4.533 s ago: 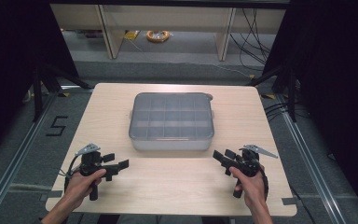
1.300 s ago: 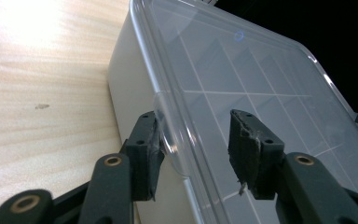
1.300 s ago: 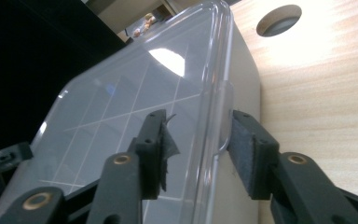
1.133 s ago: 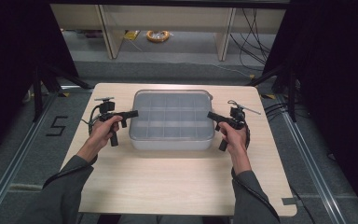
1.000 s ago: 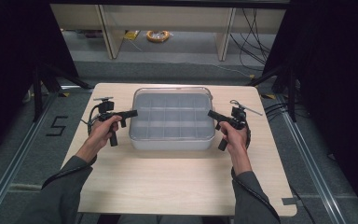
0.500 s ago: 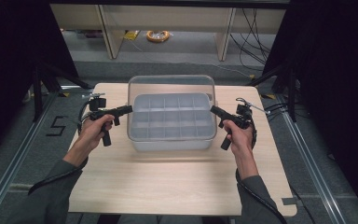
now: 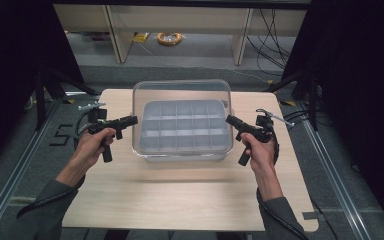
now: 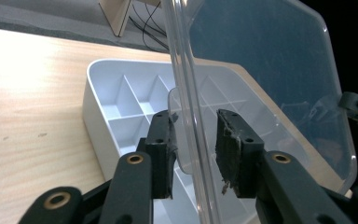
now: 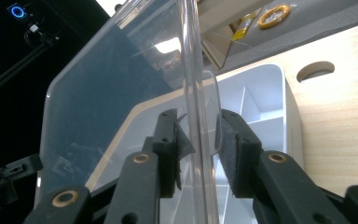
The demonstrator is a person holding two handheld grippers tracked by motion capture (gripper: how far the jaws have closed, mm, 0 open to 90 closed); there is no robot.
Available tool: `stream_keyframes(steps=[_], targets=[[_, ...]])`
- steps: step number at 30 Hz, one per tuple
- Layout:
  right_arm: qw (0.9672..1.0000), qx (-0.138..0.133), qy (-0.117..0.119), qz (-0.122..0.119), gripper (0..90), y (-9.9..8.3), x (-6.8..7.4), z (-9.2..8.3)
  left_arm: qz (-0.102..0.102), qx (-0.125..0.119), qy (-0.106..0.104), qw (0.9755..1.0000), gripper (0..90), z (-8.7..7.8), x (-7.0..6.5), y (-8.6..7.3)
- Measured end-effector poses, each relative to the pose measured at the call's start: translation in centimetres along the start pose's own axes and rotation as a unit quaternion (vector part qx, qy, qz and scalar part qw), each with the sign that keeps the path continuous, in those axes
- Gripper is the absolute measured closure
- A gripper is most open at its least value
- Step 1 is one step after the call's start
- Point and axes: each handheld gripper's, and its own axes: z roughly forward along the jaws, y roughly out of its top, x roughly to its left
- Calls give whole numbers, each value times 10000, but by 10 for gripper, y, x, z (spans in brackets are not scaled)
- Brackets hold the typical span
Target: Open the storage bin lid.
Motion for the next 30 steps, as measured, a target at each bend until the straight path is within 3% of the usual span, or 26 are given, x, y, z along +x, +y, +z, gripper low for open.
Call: stream_keyframes(steps=[4, 8, 16, 20, 30], targets=[[10000, -3, 75, -16, 710, -4, 3, -6, -88, 105, -131, 9998, 660, -4, 6, -7], [10000, 46, 26, -65, 716, -9, 6, -9, -153, 68, -105, 9998, 660, -6, 6, -13], [9997, 23, 197, -154, 723, -22, 13, -24, -34, 116, -141, 9998, 659, -20, 3, -30], [9996, 26, 223, -193, 723, -30, 15, -35, -16, 25, -173, 9998, 659, -26, -2, -42], [9996, 10, 251, -154, 722, -47, 11, -49, -6, 81, -226, 9997, 659, -31, -7, -63]])
